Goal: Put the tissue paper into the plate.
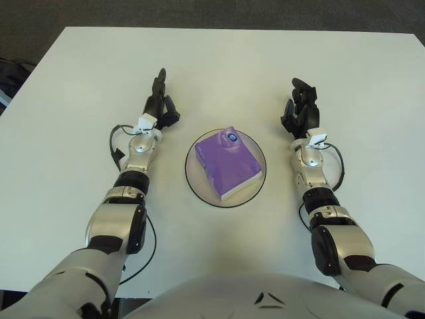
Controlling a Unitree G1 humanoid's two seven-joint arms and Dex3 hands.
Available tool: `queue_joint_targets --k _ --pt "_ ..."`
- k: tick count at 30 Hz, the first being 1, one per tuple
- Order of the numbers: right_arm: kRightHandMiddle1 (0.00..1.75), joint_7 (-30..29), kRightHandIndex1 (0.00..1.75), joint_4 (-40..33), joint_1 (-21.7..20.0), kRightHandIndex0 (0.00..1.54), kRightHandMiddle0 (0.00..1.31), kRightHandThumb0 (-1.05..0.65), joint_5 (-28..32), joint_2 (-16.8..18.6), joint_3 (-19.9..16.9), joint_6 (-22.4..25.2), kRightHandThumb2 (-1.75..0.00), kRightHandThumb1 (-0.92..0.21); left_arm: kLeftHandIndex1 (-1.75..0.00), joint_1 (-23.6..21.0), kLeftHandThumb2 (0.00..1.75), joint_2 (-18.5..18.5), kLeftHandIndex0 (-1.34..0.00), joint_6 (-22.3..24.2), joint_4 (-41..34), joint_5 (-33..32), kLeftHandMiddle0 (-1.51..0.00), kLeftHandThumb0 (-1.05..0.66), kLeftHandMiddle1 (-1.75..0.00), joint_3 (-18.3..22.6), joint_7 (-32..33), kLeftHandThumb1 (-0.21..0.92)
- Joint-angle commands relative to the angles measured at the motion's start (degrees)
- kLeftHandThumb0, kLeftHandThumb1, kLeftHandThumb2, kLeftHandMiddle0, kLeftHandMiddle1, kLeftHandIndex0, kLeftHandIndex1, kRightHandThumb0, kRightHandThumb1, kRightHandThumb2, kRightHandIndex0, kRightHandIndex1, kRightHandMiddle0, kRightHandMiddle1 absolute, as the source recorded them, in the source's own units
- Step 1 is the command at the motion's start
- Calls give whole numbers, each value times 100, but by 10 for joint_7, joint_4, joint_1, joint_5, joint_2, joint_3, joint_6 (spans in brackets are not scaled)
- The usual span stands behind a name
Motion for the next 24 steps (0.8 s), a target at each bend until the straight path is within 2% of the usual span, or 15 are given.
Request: queue_joint_targets --k 1,9,13,16,24 --pt "73 -6 33 59 121 24 0 -54 -17 12 9 1 -79 -92 -17 48 118 -3 0 51 3 -9 0 -98 0 7 3 92" --pt "73 -5 33 58 123 23 0 -55 -17 13 9 0 -79 -92 -15 70 109 -7 0 54 -17 -9 0 -90 0 5 4 92" --pt "72 -4 33 56 126 23 0 -55 -16 14 10 0 -79 -92 -11 95 105 -6 0 50 -47 0 0 -87 0 -2 8 92" --pt "72 -2 33 54 128 23 0 -54 -16 14 10 0 -79 -92 -10 123 103 -7 0 58 -88 10 0 -85 0 -8 18 92" --pt "72 0 33 49 135 23 0 -54 -14 14 10 -5 -79 -92 -21 197 96 -21 0 103 -211 53 -3 -82 -1 -27 63 92"
